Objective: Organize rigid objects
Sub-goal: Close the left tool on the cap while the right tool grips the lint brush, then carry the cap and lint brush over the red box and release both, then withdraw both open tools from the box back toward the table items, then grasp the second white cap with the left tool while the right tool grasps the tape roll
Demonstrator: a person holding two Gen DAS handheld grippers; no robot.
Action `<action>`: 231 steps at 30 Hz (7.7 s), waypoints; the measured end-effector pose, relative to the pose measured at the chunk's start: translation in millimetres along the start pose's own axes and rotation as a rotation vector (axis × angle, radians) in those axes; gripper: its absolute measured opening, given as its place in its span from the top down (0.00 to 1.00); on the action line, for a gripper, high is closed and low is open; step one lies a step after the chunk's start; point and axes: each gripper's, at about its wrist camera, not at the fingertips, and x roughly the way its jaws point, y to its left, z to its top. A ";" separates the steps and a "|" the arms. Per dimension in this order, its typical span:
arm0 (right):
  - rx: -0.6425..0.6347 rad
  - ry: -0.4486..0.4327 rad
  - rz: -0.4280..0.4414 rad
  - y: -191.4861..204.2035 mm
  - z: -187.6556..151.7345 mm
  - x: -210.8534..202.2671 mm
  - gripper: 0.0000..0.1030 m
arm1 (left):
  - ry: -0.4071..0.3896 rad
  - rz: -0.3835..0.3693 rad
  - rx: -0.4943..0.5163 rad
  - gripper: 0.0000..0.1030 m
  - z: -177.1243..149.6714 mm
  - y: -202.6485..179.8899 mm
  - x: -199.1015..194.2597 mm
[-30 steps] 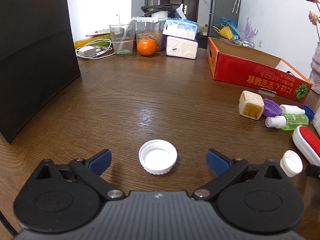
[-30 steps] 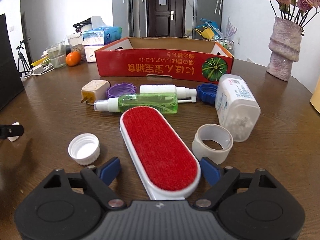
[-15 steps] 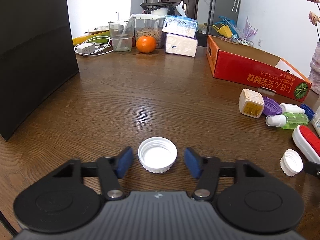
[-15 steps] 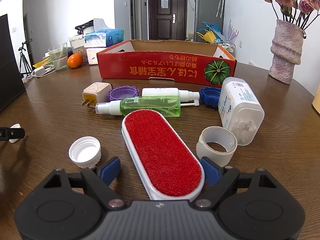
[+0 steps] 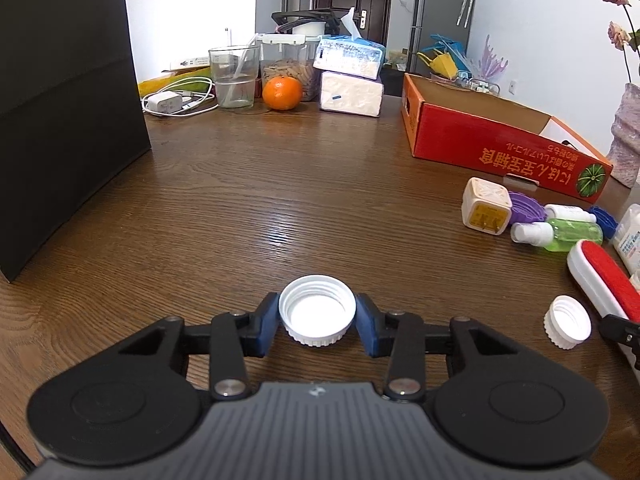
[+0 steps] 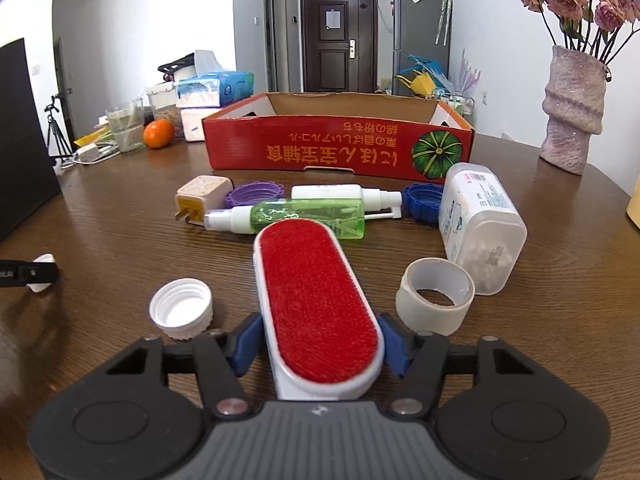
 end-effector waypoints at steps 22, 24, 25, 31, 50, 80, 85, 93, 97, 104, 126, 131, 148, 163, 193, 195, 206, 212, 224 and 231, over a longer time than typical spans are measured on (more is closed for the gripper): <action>-0.015 -0.094 0.063 -0.4 10.6 -32.5 0.46 | -0.081 -0.068 0.020 0.60 21.0 -41.5 -37.2; -0.019 -0.107 0.066 -0.9 15.9 -34.8 0.46 | -0.098 -0.077 0.022 0.60 26.1 -47.5 -40.9; -0.020 -0.113 0.067 -0.9 18.7 -35.4 0.46 | -0.105 -0.082 0.023 0.60 29.0 -50.6 -42.4; -0.027 -0.151 0.077 -2.8 37.8 -37.9 0.46 | -0.134 -0.107 0.028 0.60 45.2 -70.2 -45.4; -0.019 -0.217 0.081 -17.0 111.8 -4.3 0.46 | -0.205 -0.126 0.001 0.60 114.5 -115.4 -23.1; 0.041 -0.215 0.048 -47.7 181.1 68.4 0.46 | -0.184 -0.079 -0.001 0.60 175.7 -145.0 57.8; 0.048 -0.212 0.040 -57.9 192.7 82.3 0.46 | -0.170 -0.077 0.018 0.60 183.5 -153.8 75.8; 0.046 -0.199 0.049 -69.6 213.0 104.3 0.46 | -0.165 -0.075 0.034 0.60 198.0 -164.9 100.1; 0.036 -0.190 0.056 -73.0 221.9 115.6 0.46 | -0.163 -0.075 0.049 0.60 205.1 -172.2 113.5; 0.023 -0.191 0.051 -77.3 233.7 132.8 0.46 | -0.161 -0.074 0.070 0.60 216.0 -182.4 133.1; 0.054 -0.164 -0.019 -89.9 242.7 154.1 0.00 | -0.140 -0.013 0.078 0.02 219.3 -178.7 164.4; 0.063 -0.182 -0.022 -93.7 245.3 146.1 0.00 | -0.144 -0.002 0.057 0.00 222.7 -172.3 160.2; 0.041 -0.225 -0.034 -90.3 234.1 119.3 0.00 | -0.169 -0.022 0.083 0.00 211.1 -177.1 136.7; 0.023 -0.268 -0.040 -84.5 201.6 68.3 0.00 | -0.189 -0.043 0.076 0.00 184.7 -169.0 91.9; 0.039 -0.279 -0.068 -80.1 121.1 -26.8 0.00 | -0.197 -0.086 0.053 0.00 105.9 -153.2 -5.7; 0.040 -0.273 -0.071 -79.5 113.1 -30.9 0.00 | -0.192 -0.087 0.057 0.00 98.9 -152.5 -9.8; 0.031 -0.233 -0.067 -75.7 72.2 -48.2 0.00 | -0.141 -0.088 0.081 0.00 60.1 -154.2 -22.5; 0.022 -0.210 -0.077 -77.4 51.8 -53.1 0.00 | -0.105 -0.087 0.092 0.00 38.1 -155.0 -23.3; 0.008 -0.177 -0.077 -78.4 18.2 -54.1 0.00 | -0.058 -0.082 0.115 0.00 8.5 -156.3 -23.0; 0.018 -0.165 -0.082 -83.0 3.2 -48.0 0.00 | -0.028 -0.075 0.129 0.00 -6.0 -158.2 -18.8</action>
